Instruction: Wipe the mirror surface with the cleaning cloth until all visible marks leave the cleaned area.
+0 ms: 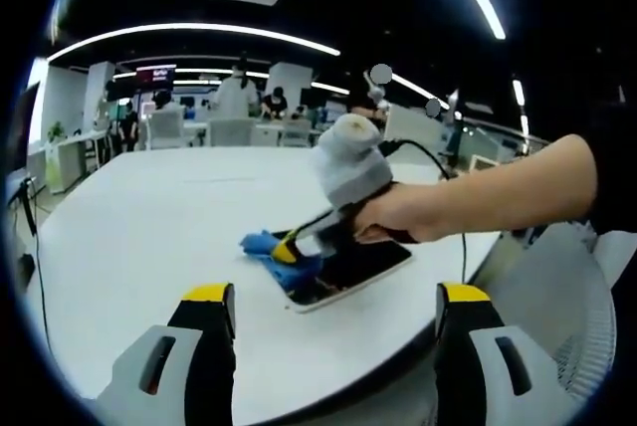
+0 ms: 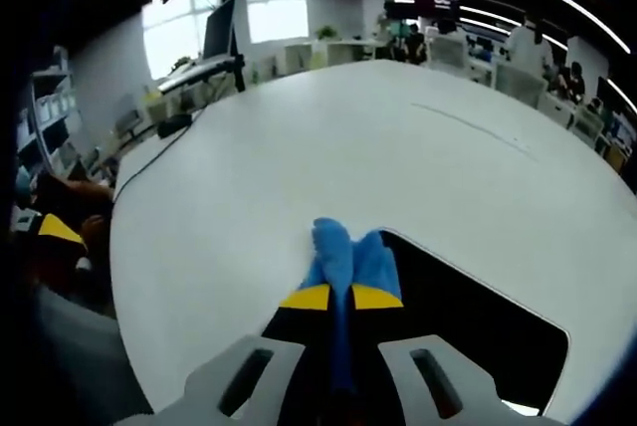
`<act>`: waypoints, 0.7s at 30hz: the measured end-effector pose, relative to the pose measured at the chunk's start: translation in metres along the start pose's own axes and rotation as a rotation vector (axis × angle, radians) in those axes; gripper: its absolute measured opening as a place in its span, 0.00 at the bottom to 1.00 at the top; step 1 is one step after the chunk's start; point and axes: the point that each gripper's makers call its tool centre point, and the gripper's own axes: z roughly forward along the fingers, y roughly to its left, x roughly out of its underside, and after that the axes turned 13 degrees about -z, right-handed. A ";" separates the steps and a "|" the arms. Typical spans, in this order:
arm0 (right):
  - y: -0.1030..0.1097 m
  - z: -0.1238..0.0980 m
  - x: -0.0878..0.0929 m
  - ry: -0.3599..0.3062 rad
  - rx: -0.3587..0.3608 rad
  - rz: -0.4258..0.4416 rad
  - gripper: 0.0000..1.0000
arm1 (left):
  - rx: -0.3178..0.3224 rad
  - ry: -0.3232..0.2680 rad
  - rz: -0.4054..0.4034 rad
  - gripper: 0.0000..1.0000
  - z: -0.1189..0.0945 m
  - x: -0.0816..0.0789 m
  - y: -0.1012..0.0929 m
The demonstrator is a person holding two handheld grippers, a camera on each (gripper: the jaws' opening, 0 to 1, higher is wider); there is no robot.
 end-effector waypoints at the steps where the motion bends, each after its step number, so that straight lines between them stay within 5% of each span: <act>1: 0.000 0.000 0.000 0.000 -0.002 0.002 0.00 | 0.001 -0.002 0.000 0.82 0.000 0.000 0.000; 21: -0.008 -0.002 0.006 -0.004 -0.016 -0.024 0.00 | -0.003 -0.011 -0.010 0.78 0.000 -0.002 0.001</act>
